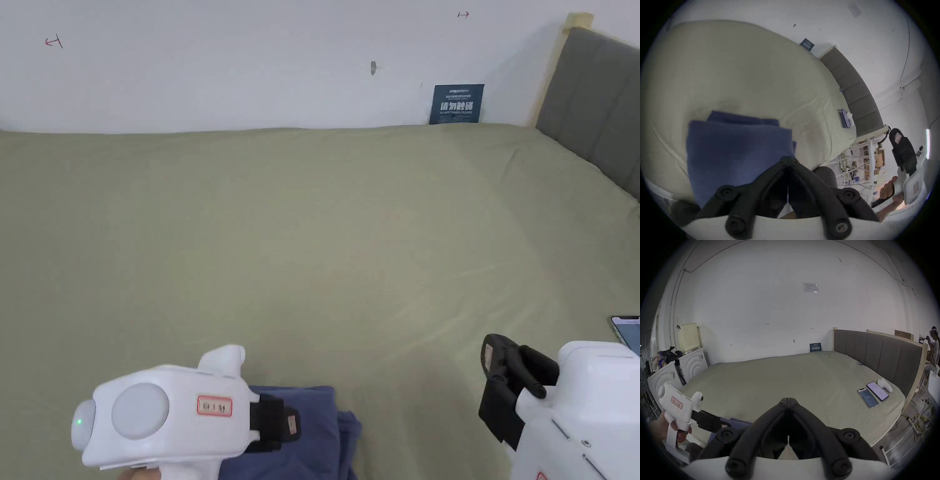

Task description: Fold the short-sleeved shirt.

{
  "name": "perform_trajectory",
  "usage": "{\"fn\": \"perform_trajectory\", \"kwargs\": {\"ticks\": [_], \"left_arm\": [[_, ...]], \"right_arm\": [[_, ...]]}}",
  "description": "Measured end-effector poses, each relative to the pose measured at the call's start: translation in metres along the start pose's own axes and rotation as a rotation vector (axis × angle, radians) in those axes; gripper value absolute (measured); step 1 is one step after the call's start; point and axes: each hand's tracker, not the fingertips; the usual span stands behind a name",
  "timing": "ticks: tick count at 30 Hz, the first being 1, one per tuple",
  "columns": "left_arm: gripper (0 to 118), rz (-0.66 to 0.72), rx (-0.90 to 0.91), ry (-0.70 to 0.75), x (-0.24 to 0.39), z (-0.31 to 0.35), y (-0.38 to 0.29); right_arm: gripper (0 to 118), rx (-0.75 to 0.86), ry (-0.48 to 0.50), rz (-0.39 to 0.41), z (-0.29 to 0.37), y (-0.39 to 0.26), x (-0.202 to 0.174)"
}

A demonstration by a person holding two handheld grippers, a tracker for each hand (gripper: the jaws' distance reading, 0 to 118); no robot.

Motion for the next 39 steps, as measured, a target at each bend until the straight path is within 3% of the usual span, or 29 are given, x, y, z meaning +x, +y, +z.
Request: {"fn": "perform_trajectory", "kwargs": {"ticks": [5, 7, 12, 15, 20, 23, 25, 30, 31, 32, 33, 34, 36, 37, 39], "left_arm": [[0, 0.092, -0.123, -0.233, -0.037, -0.062, -0.030], [0, 0.098, -0.117, -0.172, -0.047, -0.082, -0.039], [0, 0.110, -0.103, -0.224, -0.044, -0.071, -0.033], [0, 0.070, -0.050, -0.260, -0.038, -0.035, -0.020], [0, 0.028, 0.079, -0.247, -0.055, 0.044, 0.002], [0, 0.034, 0.107, -0.190, -0.080, 0.073, 0.008], [0, 0.047, 0.098, -0.133, -0.101, 0.080, 0.011], [0, 0.115, 0.039, -0.096, -0.143, 0.074, 0.013], [0, 0.113, 0.025, -0.098, -0.156, 0.069, 0.015], [0, 0.119, 0.007, -0.101, -0.162, 0.064, 0.015], [0, 0.128, 0.002, -0.112, -0.166, 0.060, 0.015], [6, 0.134, 0.003, -0.130, -0.169, 0.056, 0.015], [91, 0.149, -0.012, -0.220, -0.176, 0.046, 0.015], [118, 0.155, -0.065, -0.264, -0.177, 0.035, 0.016], [118, 0.165, -0.138, -0.331, -0.176, 0.018, 0.011]], "right_arm": [[1, -0.041, 0.018, 0.017, -0.008, -0.006, -0.004], [1, -0.078, 0.047, -0.007, -0.013, -0.009, -0.003], [1, -0.180, 0.125, -0.070, -0.028, -0.022, -0.004], [1, -0.221, 0.236, -0.159, -0.040, -0.026, -0.005], [1, -0.457, 0.588, -0.323, -0.090, -0.044, -0.014], [1, -0.608, 0.831, -0.492, -0.131, -0.079, -0.023], [1, -0.685, 0.875, -0.509, -0.161, -0.106, -0.029], [1, -0.887, 0.824, -0.614, -0.222, -0.169, -0.015], [1, -0.924, 0.909, -0.717, -0.232, -0.186, -0.004], [1, -0.928, 0.982, -0.883, -0.240, -0.199, 0.007], [1, -0.919, 0.980, -0.973, -0.242, -0.203, 0.014], [1, -0.908, 0.996, -0.952, -0.241, -0.200, 0.014], [1, -0.920, 0.995, -0.836, -0.233, -0.190, 0.005], [1, -0.925, 0.990, -0.836, -0.233, -0.188, 0.004], [1, -0.935, 0.989, -0.848, -0.234, -0.188, 0.004]]}}
